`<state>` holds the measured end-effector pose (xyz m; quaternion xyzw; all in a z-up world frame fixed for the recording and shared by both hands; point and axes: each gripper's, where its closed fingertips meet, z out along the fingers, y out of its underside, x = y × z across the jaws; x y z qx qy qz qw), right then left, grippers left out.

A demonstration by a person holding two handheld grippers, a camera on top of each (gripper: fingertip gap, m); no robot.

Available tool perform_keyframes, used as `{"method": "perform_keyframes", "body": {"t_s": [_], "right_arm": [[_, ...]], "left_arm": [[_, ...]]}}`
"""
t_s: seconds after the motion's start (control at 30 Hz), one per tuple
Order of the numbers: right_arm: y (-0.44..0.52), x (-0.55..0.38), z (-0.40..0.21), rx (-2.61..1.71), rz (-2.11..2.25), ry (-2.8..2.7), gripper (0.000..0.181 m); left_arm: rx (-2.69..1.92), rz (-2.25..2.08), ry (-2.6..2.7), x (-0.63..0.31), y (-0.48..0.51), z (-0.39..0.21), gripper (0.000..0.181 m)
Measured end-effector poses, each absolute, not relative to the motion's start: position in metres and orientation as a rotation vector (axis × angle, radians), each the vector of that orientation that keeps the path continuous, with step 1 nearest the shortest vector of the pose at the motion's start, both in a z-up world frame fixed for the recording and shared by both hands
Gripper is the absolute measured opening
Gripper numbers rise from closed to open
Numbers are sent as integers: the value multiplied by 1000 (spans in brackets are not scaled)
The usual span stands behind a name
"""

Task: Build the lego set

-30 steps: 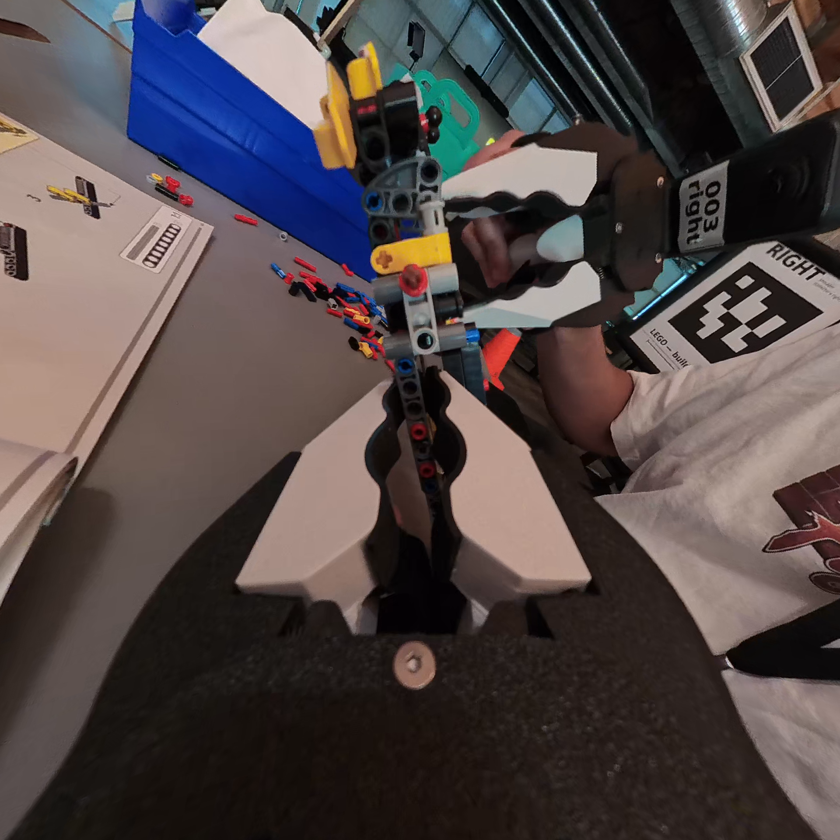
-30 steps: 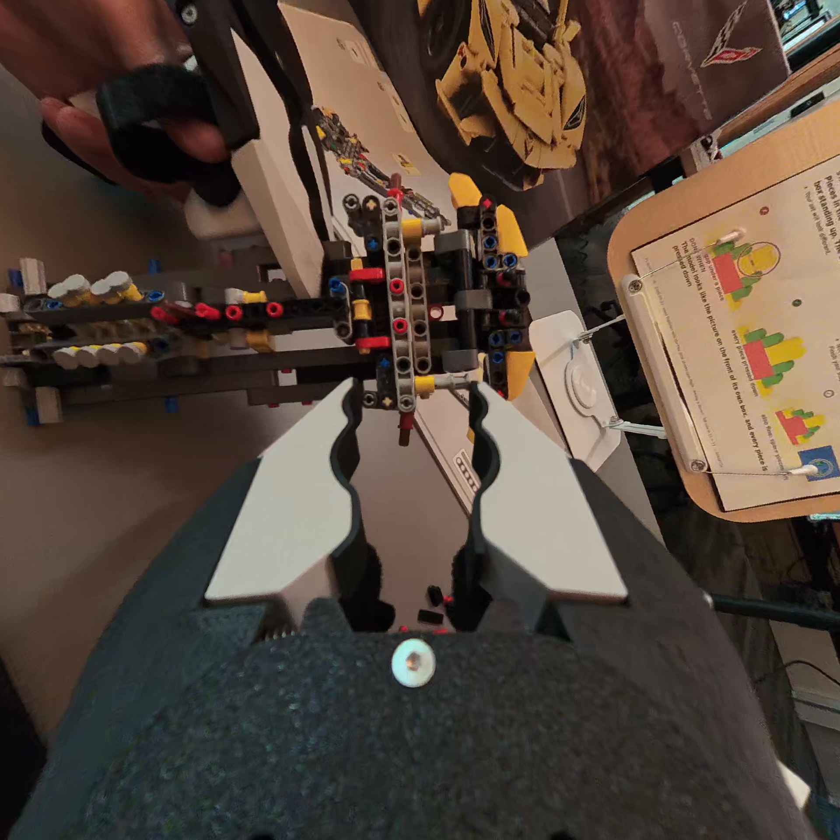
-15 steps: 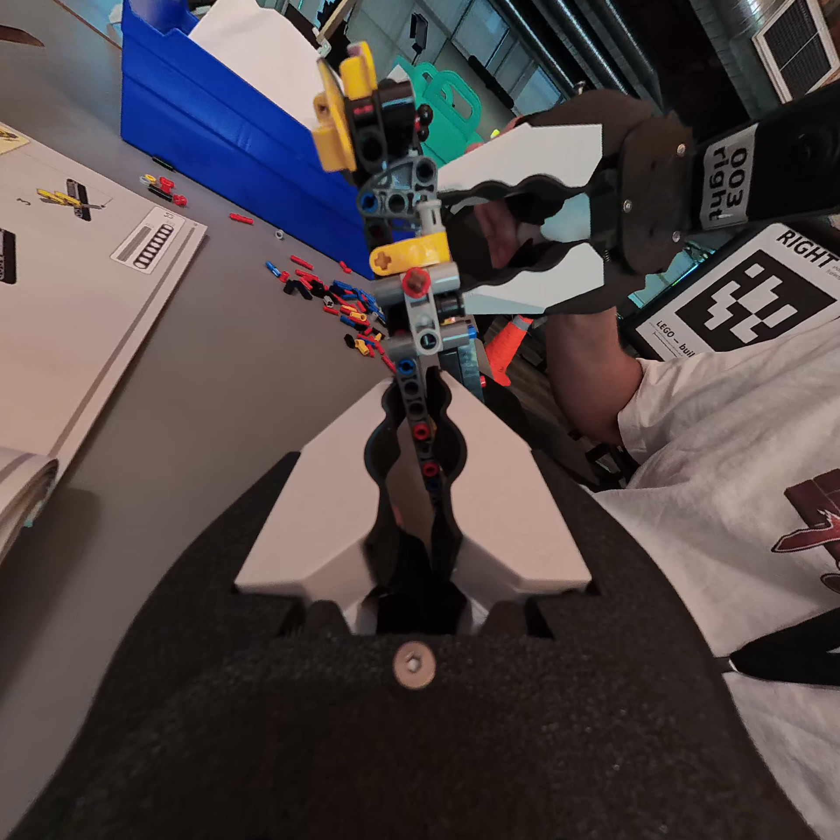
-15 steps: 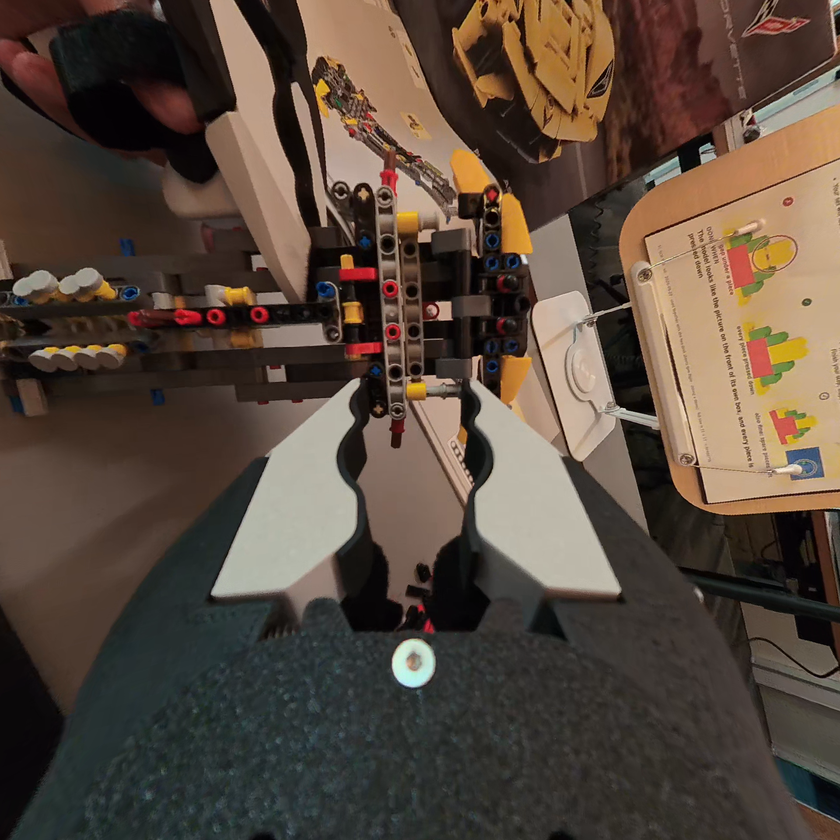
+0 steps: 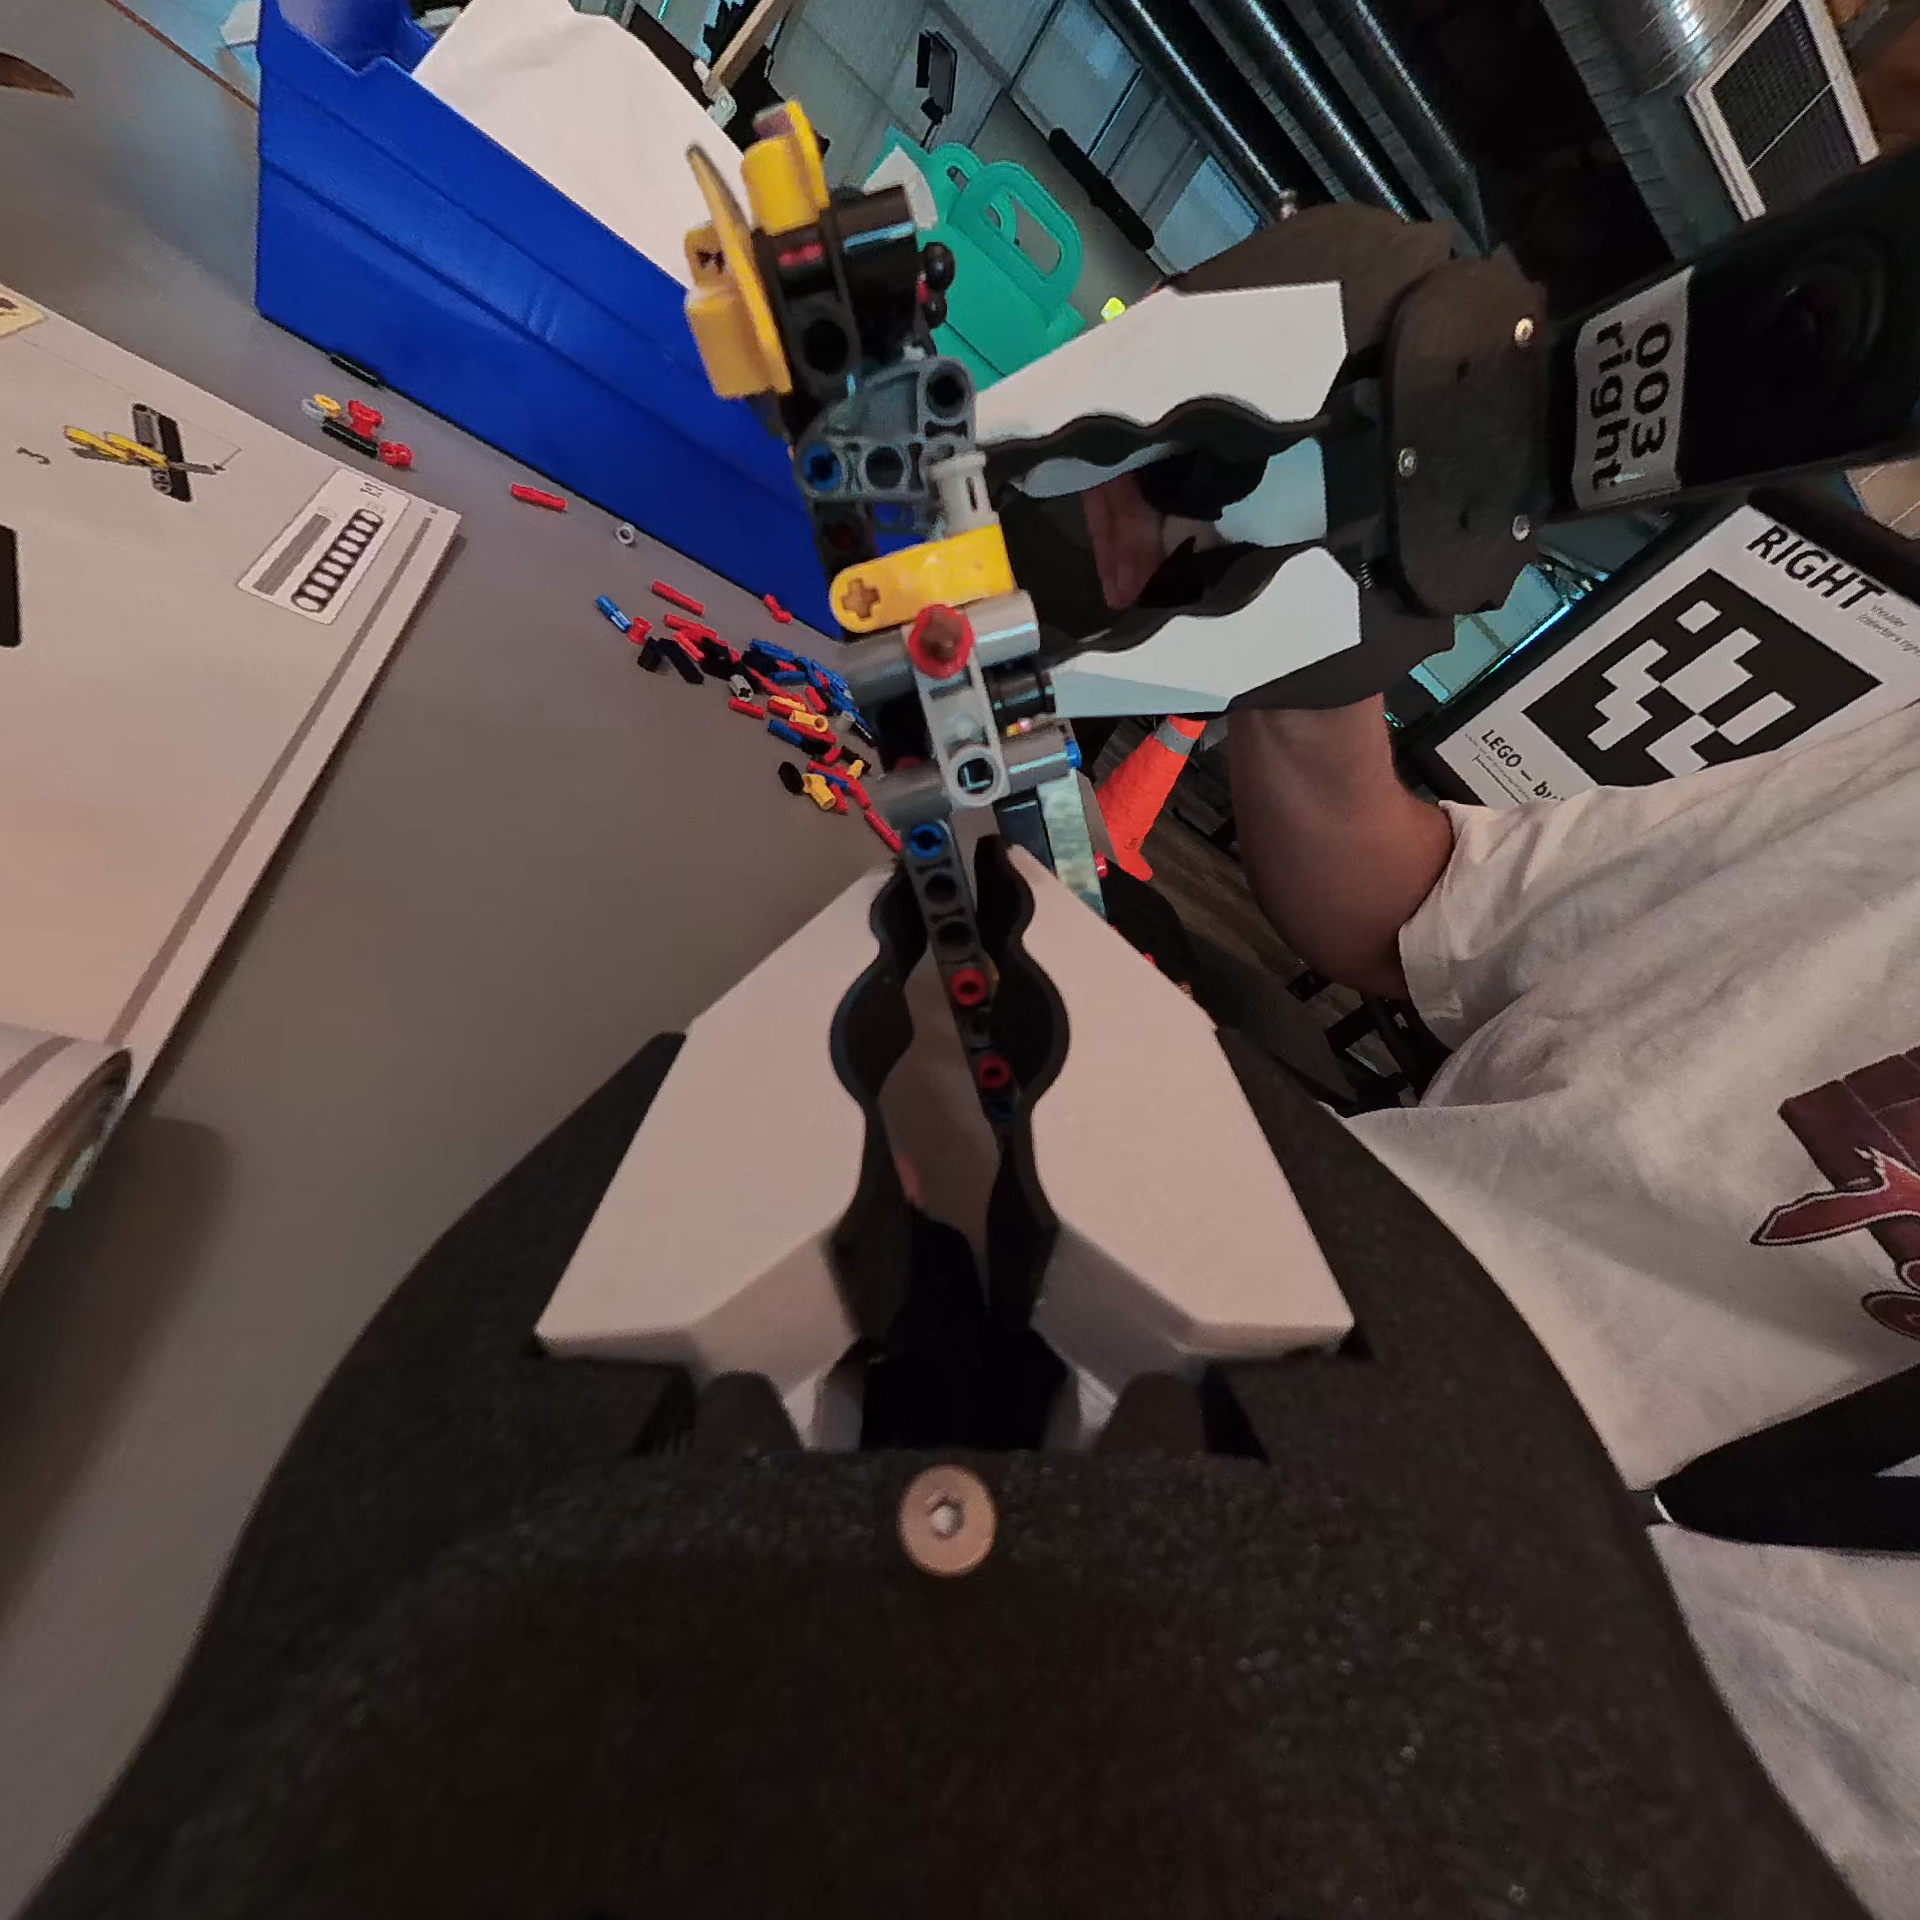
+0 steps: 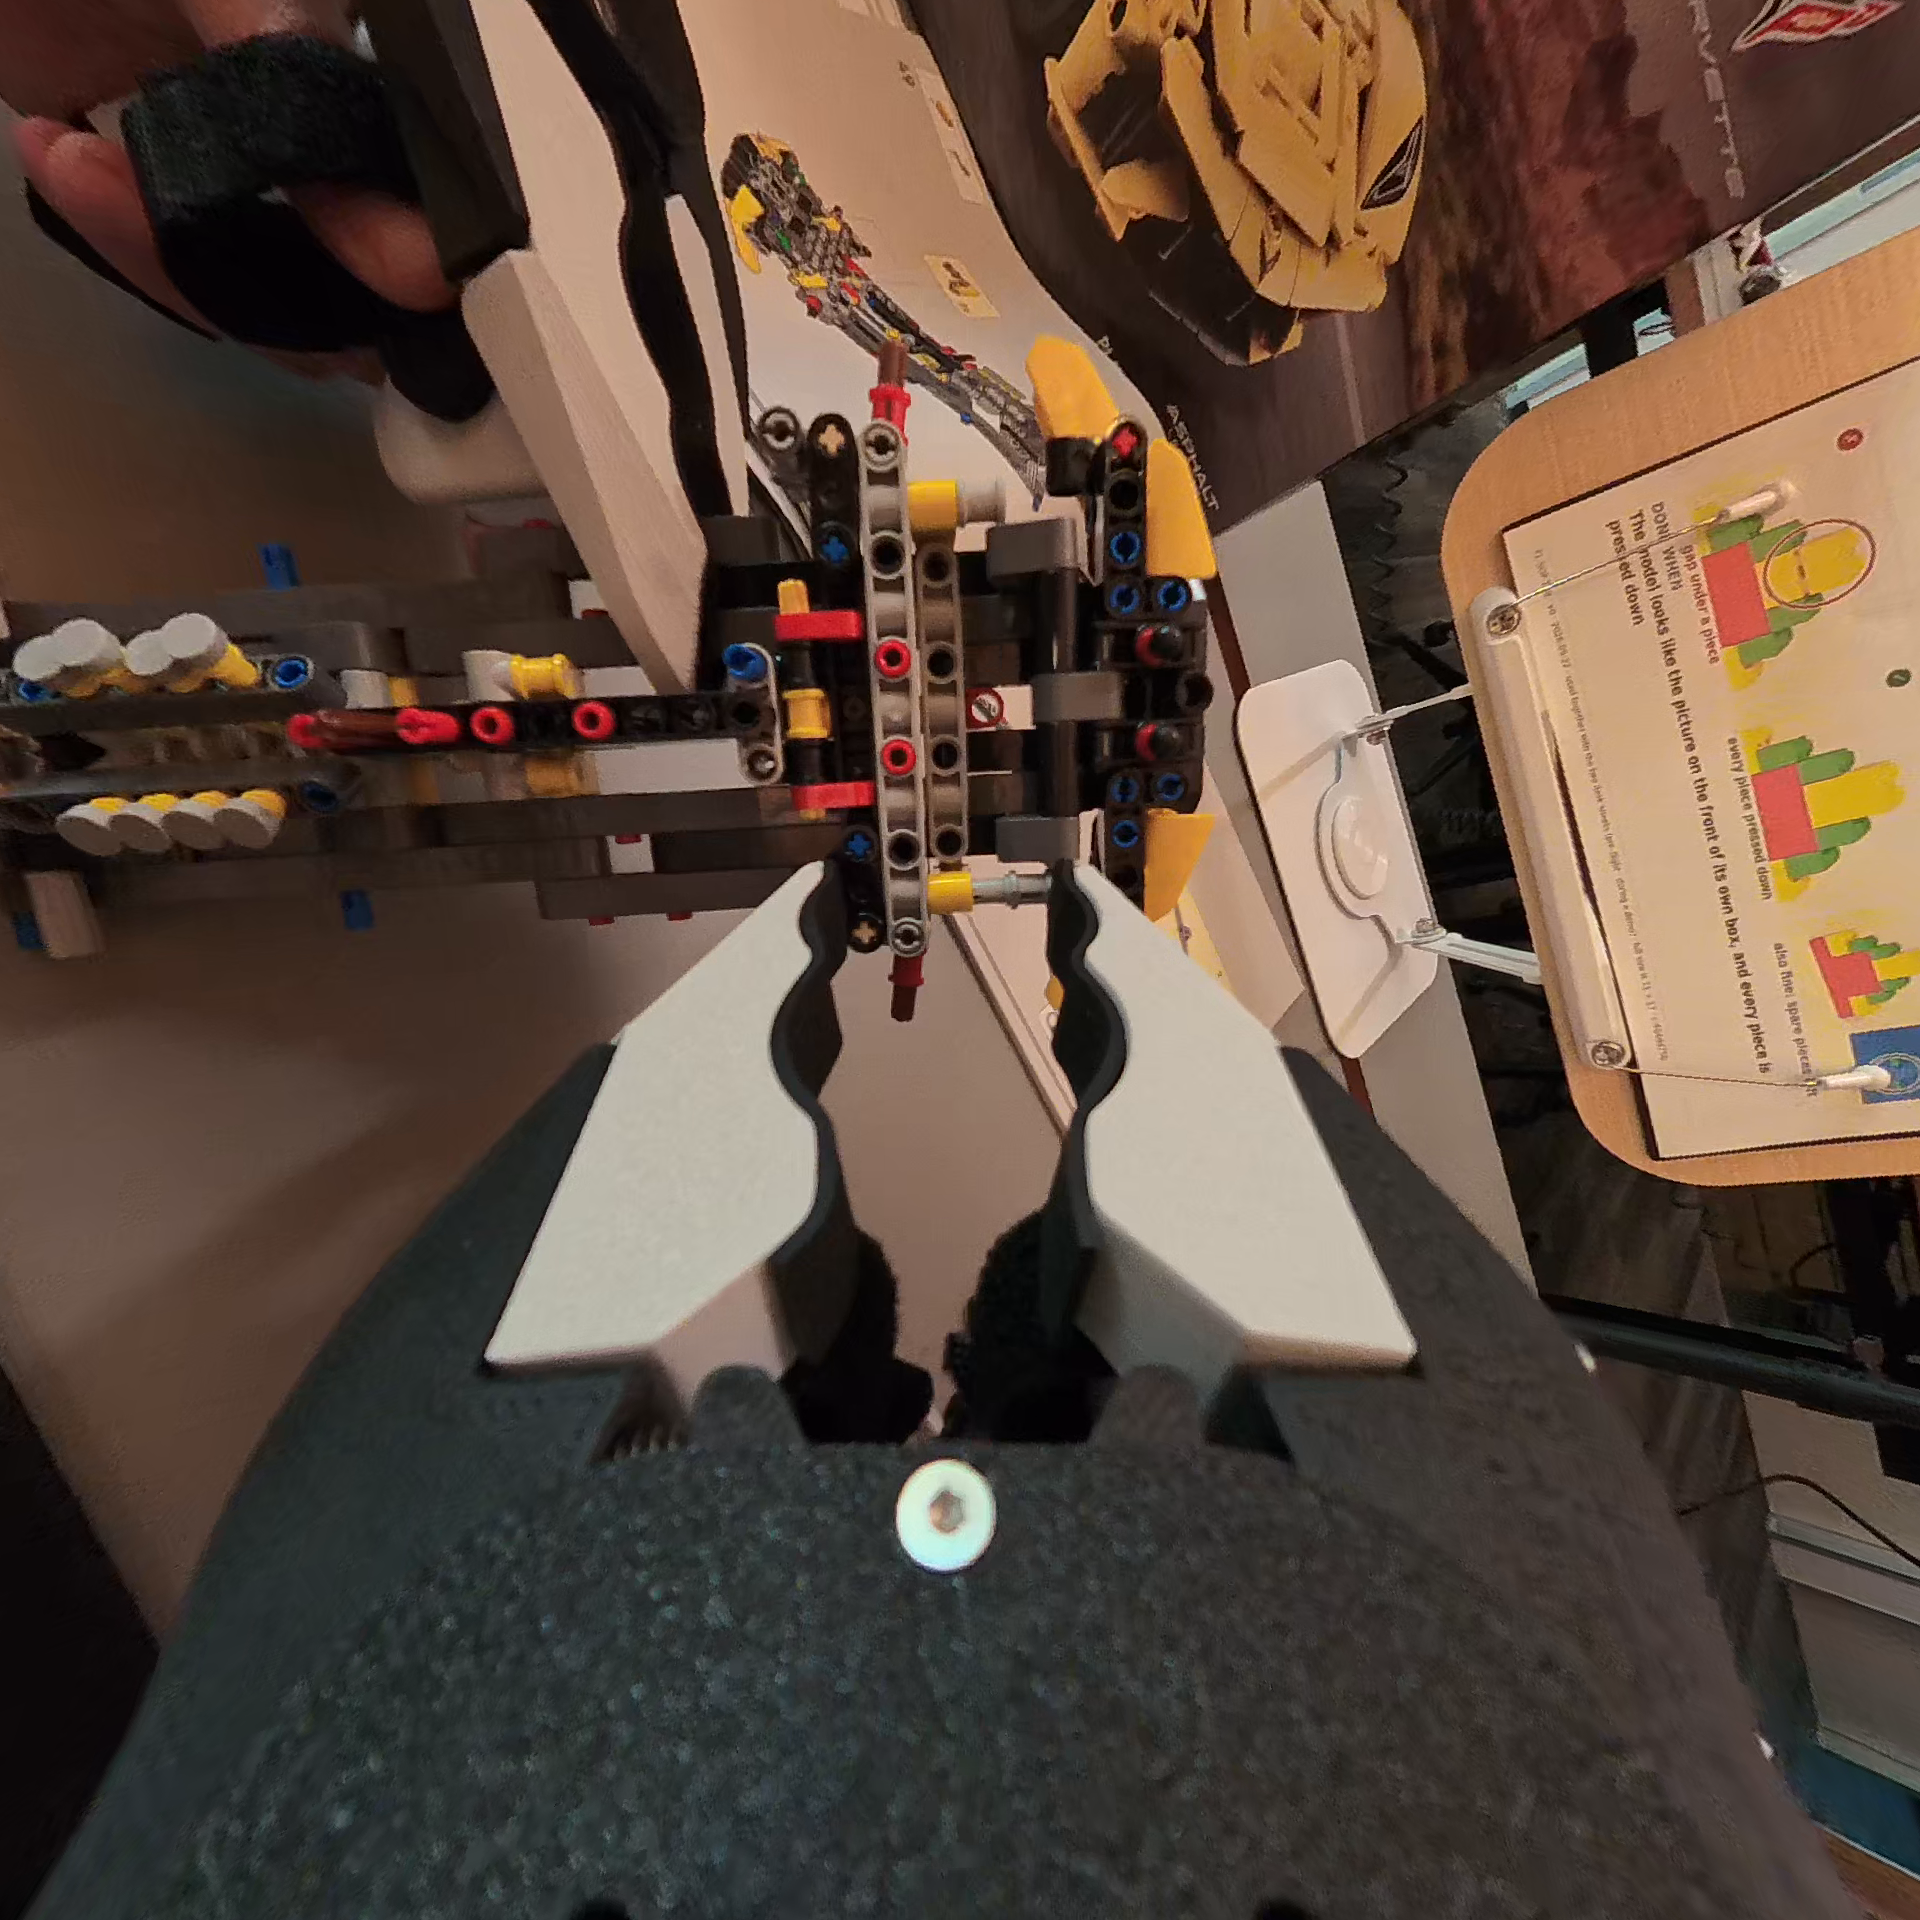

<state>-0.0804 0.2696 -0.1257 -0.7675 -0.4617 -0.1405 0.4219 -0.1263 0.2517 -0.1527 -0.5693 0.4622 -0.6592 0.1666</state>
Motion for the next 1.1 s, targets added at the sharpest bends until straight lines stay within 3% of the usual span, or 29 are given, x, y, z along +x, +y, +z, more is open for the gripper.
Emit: {"method": "perform_keyframes", "body": {"t_s": [0.8, 0.93, 1.1], "right_arm": [[264, -77, -136, -1862, -499, -1272, 42], [258, -83, -133, -1936, -376, -1239, 52], [262, -81, -127, -1902, -452, -1245, 41]], "left_arm": [[-1577, -1789, 1428, -127, 240, -159, 9], [-1565, -1800, 1406, -128, 242, -155, 8], [-1536, -1780, 1432, -130, 239, -152, 9]]}}
